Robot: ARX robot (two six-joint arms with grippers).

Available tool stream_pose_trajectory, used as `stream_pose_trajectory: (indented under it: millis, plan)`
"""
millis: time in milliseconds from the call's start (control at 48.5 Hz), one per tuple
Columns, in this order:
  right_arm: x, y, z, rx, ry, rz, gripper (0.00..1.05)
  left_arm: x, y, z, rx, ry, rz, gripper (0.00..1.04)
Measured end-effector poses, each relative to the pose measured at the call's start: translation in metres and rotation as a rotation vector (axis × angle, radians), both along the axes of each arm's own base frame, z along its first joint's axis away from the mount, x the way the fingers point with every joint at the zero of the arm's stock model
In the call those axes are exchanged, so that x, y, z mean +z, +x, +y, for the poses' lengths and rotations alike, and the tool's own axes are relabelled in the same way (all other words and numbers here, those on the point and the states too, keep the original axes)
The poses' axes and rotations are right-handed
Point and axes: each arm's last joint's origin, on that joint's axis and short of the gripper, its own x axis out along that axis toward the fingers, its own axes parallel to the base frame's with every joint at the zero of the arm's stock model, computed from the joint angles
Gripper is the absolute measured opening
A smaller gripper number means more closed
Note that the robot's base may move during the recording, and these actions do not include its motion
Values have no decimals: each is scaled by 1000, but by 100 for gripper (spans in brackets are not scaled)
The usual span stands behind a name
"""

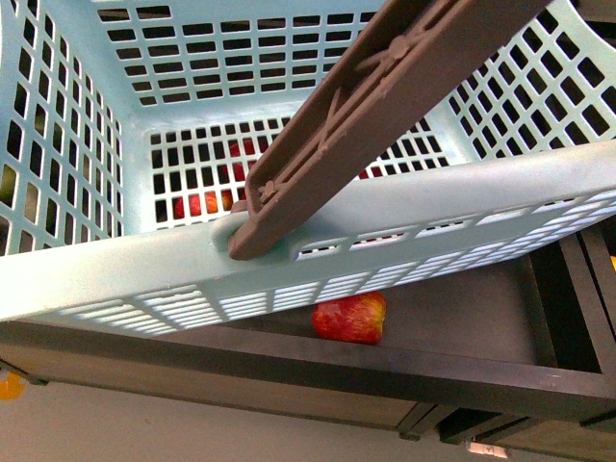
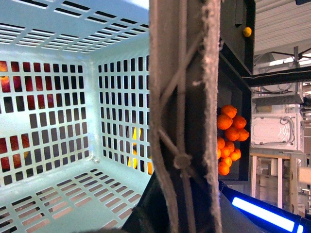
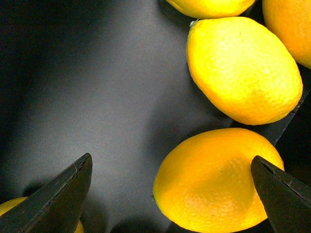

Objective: Pick lemon and mango into basket

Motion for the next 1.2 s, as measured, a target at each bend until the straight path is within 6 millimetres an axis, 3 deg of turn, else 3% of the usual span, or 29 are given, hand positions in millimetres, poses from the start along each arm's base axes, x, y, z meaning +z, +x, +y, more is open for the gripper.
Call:
stream_pose_trajectory:
  millis: [805, 1197]
  plan:
    - [0, -11, -2, -37, 30, 7, 96, 0, 0, 0, 0, 0, 0, 5]
    - [-15, -6, 10, -15, 43, 32, 96, 0, 0, 0, 0, 0, 0, 5]
